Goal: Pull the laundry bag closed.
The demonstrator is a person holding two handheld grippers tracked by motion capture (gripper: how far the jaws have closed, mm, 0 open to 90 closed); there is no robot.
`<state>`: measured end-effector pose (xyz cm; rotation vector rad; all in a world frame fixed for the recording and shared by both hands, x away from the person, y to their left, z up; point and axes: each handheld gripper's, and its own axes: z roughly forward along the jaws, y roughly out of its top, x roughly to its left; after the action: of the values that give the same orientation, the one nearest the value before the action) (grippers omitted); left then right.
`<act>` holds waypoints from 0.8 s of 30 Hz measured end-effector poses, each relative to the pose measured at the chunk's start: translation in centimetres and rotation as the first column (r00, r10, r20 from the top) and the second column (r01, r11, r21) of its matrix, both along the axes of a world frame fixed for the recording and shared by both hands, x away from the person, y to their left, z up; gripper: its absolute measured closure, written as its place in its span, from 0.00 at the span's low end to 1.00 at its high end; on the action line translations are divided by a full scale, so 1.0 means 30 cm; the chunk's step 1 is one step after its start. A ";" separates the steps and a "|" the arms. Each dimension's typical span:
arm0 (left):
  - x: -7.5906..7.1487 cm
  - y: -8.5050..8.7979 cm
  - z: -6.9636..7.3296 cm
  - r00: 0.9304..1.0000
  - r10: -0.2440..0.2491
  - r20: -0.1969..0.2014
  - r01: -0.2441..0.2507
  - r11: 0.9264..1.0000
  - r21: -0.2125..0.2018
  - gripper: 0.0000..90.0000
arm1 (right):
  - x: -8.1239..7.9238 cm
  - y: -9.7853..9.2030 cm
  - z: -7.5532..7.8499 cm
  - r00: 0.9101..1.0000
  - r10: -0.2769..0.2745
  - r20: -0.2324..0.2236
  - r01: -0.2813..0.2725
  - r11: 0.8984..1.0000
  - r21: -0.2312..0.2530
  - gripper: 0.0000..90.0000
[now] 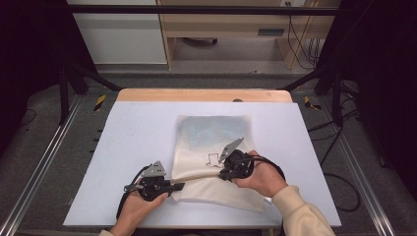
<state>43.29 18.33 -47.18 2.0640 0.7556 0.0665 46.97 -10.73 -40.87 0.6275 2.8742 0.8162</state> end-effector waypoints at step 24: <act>-0.015 -0.003 -0.005 1.000 0.005 0.005 -0.005 1.000 0.015 0.95 | -0.055 -0.042 -0.016 0.999 -0.015 0.036 0.014 1.000 0.006 0.91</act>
<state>42.85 18.24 -47.32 2.0761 0.7596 0.0801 45.33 -11.98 -41.35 0.6268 2.8326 0.8250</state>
